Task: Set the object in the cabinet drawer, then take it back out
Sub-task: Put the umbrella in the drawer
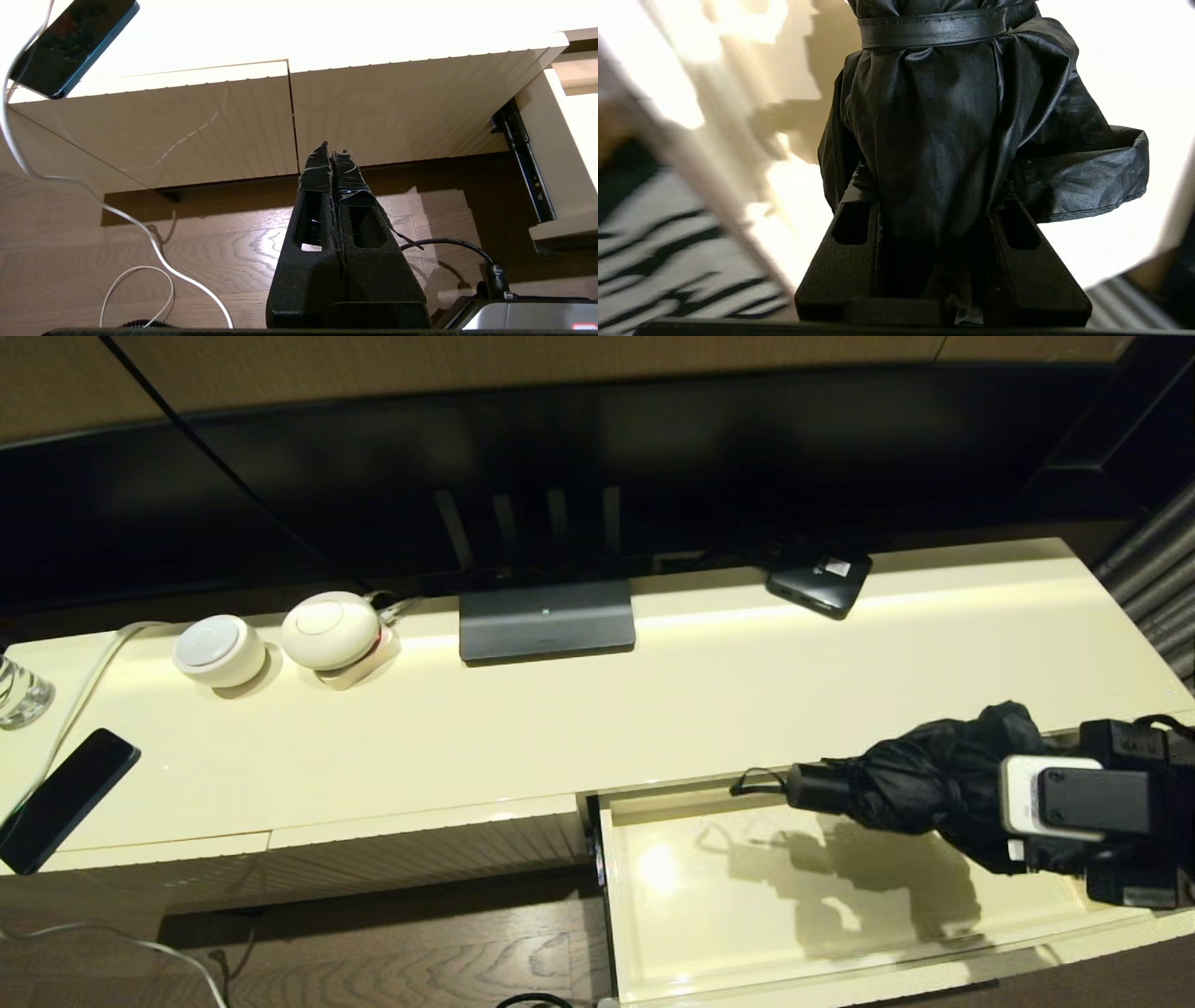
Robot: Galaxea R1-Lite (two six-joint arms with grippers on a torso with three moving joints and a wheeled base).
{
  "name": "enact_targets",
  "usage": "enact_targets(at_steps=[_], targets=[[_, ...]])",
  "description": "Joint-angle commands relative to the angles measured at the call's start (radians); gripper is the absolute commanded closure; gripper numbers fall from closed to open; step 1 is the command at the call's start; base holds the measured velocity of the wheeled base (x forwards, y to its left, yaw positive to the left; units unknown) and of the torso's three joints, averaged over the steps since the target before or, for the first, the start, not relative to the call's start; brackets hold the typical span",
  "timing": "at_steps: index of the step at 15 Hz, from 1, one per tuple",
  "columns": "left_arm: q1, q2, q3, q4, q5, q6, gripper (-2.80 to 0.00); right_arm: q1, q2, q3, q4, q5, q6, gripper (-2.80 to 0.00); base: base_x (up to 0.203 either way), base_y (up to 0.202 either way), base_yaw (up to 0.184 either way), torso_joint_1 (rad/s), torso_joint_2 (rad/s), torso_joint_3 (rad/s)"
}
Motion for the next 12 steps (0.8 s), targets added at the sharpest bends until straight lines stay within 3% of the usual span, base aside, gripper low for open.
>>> enact_targets(at_steps=[1,12], targets=[[0.000,0.001,0.003,-0.001,0.000,0.000,0.00,0.020,-0.025,0.067,0.002,0.001,0.029,0.00,0.000,0.000,0.000,0.000,0.00,0.000],[0.000,0.001,0.003,0.001,0.000,0.000,0.00,-0.052,0.256,0.060,-0.015,0.123,0.026,0.00,0.000,0.000,0.000,0.000,0.00,0.000]])
